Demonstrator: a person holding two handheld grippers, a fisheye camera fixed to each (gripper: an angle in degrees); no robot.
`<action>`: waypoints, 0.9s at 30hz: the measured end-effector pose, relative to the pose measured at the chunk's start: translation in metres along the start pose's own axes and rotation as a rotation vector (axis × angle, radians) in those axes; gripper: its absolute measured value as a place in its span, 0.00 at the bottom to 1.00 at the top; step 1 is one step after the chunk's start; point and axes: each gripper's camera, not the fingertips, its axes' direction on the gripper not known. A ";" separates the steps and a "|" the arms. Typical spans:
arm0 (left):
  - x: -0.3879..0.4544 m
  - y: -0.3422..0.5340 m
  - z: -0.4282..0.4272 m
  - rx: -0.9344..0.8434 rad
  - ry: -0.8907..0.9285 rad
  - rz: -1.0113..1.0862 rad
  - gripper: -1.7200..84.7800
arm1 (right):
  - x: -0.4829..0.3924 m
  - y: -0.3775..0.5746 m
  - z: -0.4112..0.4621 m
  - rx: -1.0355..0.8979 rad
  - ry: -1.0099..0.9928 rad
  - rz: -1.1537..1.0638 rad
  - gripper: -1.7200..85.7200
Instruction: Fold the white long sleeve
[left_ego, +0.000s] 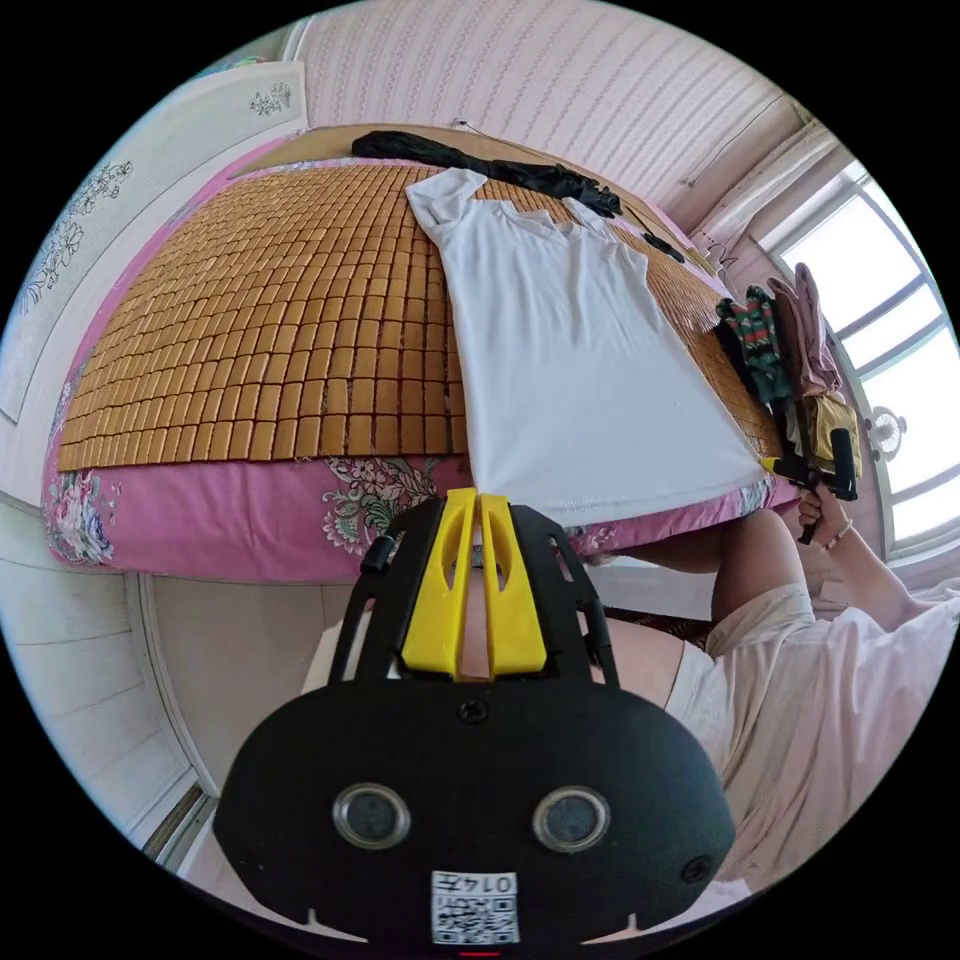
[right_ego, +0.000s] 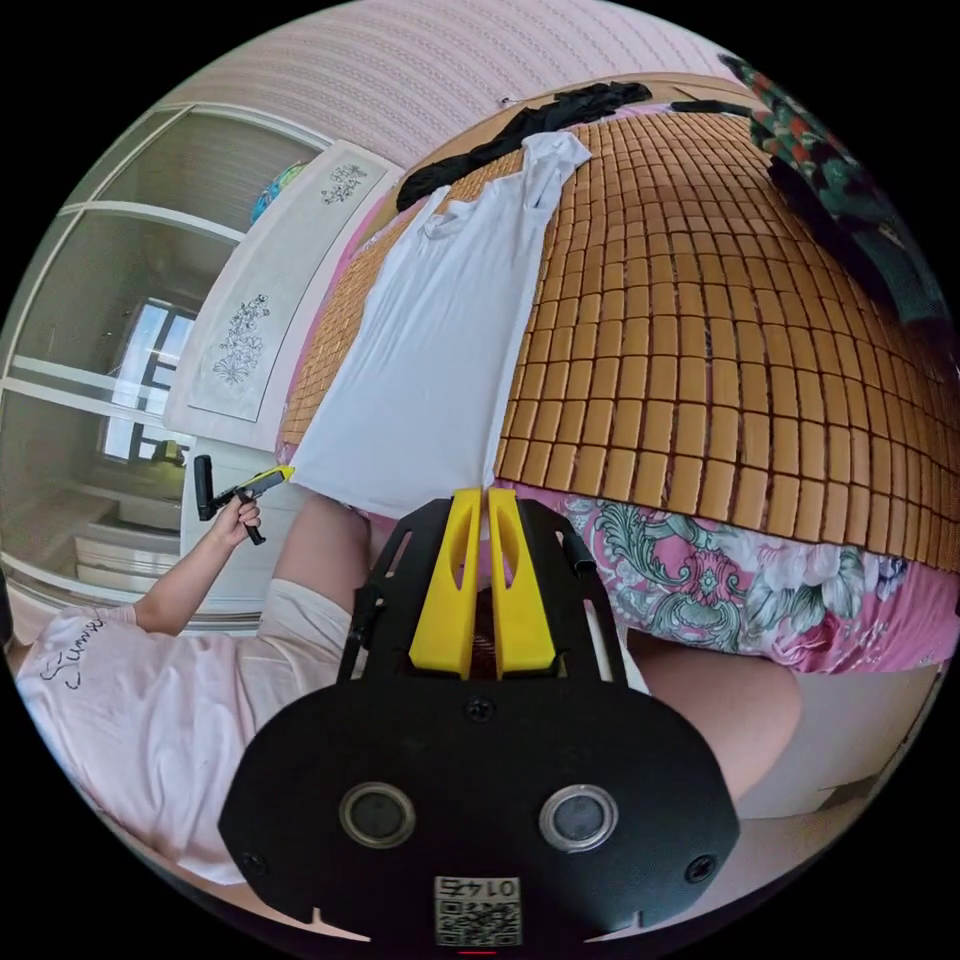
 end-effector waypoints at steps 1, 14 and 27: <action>-0.003 -0.005 0.006 -0.013 -0.013 0.007 0.01 | -0.001 0.000 0.001 -0.007 0.000 -0.002 0.02; -0.047 -0.062 0.052 0.045 -0.097 -0.039 0.02 | -0.008 -0.059 -0.002 -0.092 0.248 -0.082 0.08; 0.023 -0.360 0.168 0.233 0.117 0.264 0.03 | 0.039 -0.414 0.006 0.206 0.487 -0.159 0.14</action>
